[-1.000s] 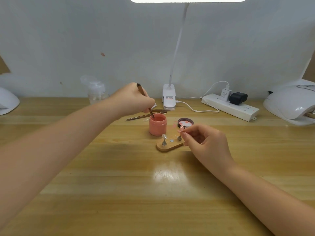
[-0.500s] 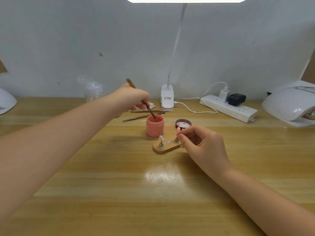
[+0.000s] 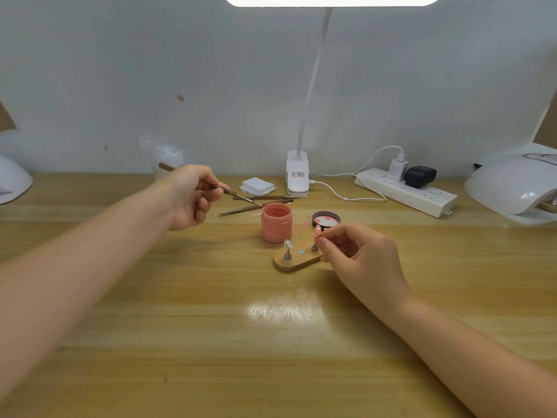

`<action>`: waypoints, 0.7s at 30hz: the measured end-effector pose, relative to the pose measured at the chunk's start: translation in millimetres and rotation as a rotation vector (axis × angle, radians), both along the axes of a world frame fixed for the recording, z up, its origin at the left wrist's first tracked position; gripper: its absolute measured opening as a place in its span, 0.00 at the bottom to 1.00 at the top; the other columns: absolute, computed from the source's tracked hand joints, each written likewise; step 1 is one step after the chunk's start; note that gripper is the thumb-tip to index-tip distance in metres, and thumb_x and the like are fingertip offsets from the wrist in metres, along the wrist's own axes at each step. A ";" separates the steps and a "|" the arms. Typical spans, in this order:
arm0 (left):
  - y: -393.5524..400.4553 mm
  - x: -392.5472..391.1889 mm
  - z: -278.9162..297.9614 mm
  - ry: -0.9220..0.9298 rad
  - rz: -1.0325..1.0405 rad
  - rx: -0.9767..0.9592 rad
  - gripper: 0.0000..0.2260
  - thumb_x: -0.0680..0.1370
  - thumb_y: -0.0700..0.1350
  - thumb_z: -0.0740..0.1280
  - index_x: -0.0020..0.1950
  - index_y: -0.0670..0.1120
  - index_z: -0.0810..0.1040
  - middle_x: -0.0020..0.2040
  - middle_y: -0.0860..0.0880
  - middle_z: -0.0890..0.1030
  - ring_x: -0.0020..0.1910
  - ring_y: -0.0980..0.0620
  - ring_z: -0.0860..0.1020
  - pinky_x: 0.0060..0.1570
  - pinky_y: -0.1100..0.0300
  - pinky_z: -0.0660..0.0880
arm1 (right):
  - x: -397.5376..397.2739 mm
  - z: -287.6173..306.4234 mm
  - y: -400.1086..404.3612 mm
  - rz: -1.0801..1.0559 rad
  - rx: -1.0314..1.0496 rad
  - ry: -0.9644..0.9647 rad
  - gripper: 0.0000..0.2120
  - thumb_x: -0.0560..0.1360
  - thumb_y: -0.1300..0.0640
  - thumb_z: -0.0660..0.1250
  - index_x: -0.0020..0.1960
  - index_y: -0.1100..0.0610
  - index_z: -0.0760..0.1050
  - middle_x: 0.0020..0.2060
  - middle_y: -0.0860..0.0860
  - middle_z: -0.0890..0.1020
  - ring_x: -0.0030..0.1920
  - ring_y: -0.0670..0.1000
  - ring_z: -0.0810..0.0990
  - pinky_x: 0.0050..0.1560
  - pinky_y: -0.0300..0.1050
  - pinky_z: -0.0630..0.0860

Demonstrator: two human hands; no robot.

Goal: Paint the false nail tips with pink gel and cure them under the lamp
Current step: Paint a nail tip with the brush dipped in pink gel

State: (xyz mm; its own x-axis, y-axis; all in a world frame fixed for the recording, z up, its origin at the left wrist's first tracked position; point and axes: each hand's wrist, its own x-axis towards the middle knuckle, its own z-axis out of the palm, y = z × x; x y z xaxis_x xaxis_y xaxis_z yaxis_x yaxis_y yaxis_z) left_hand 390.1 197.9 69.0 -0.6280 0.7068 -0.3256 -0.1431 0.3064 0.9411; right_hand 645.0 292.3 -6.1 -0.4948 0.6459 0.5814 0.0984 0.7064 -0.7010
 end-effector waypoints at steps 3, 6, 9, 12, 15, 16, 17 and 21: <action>2.8 4.2 -1.4 -0.049 0.000 0.043 0.10 0.74 0.43 0.59 0.41 0.45 0.80 0.26 0.54 0.75 0.21 0.57 0.63 0.30 0.63 0.59 | 0.5 -0.2 0.0 -0.001 -0.003 -0.004 0.02 0.72 0.62 0.73 0.45 0.59 0.83 0.35 0.50 0.83 0.36 0.48 0.82 0.41 0.50 0.79; 3.4 10.6 -6.5 -0.029 -0.028 -0.024 0.08 0.75 0.43 0.60 0.42 0.47 0.79 0.26 0.55 0.76 0.22 0.57 0.64 0.29 0.63 0.59 | 1.0 0.1 0.2 -0.003 0.007 -0.014 0.02 0.72 0.62 0.73 0.45 0.59 0.83 0.35 0.49 0.83 0.36 0.47 0.82 0.42 0.48 0.80; -1.9 12.0 -10.9 -0.024 0.013 -0.019 0.08 0.75 0.43 0.59 0.41 0.47 0.78 0.26 0.54 0.77 0.21 0.57 0.64 0.28 0.63 0.59 | 0.8 0.8 0.2 0.000 0.011 -0.018 0.03 0.72 0.62 0.73 0.46 0.59 0.83 0.35 0.49 0.83 0.36 0.47 0.82 0.41 0.47 0.79; -9.5 13.0 -10.9 0.026 0.105 0.057 0.09 0.75 0.42 0.59 0.41 0.46 0.79 0.25 0.54 0.78 0.23 0.57 0.65 0.28 0.63 0.60 | 0.9 0.7 -0.2 -0.001 0.014 -0.018 0.02 0.72 0.62 0.73 0.45 0.59 0.83 0.35 0.48 0.83 0.36 0.46 0.82 0.41 0.46 0.79; -14.1 25.0 -8.7 0.034 0.160 0.237 0.09 0.76 0.42 0.60 0.43 0.46 0.80 0.26 0.53 0.78 0.25 0.57 0.66 0.28 0.65 0.62 | 0.9 0.9 -0.5 -0.002 0.017 -0.021 0.02 0.72 0.62 0.73 0.45 0.58 0.83 0.35 0.48 0.83 0.35 0.46 0.82 0.40 0.46 0.79; -15.4 33.2 -7.5 0.030 0.157 0.306 0.09 0.76 0.42 0.60 0.43 0.45 0.80 0.26 0.52 0.78 0.25 0.57 0.67 0.27 0.66 0.64 | 1.1 0.9 -0.6 -0.003 0.017 -0.023 0.02 0.72 0.61 0.73 0.45 0.58 0.83 0.35 0.48 0.83 0.35 0.46 0.82 0.40 0.46 0.80; -16.3 42.5 -6.8 0.026 0.145 0.376 0.10 0.77 0.42 0.60 0.43 0.44 0.81 0.27 0.51 0.79 0.25 0.57 0.68 0.27 0.67 0.65 | 1.1 1.1 -0.6 -0.003 0.015 -0.024 0.02 0.72 0.61 0.73 0.45 0.58 0.83 0.35 0.48 0.83 0.36 0.45 0.82 0.41 0.46 0.80; -24.3 83.6 -15.0 0.183 0.032 0.587 0.11 0.78 0.39 0.60 0.43 0.42 0.81 0.31 0.47 0.82 0.30 0.55 0.73 0.30 0.67 0.69 | 1.3 1.4 0.1 -0.010 -0.015 -0.027 0.02 0.72 0.61 0.73 0.45 0.59 0.83 0.35 0.48 0.83 0.36 0.46 0.82 0.42 0.48 0.80</action>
